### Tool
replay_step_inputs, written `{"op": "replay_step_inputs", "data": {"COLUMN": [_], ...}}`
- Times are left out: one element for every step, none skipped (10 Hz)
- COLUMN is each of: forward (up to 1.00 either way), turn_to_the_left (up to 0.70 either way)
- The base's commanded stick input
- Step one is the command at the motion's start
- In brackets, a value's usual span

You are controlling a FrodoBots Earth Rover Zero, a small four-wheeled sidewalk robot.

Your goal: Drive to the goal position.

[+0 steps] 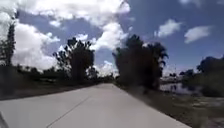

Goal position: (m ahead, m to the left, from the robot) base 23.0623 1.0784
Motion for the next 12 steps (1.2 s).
{"op": "replay_step_inputs", "data": {"forward": [1.0, 1.0, 1.0, 1.0, 1.0, 1.0, 1.0, 1.0, 1.0, 1.0, 1.0, 1.0], "turn_to_the_left": [0.4, 0.38, 0.29, 0.11, 0.0, 0.0, 0.0, 0.0, 0.0, 0.0, 0.0, 0.0]}}
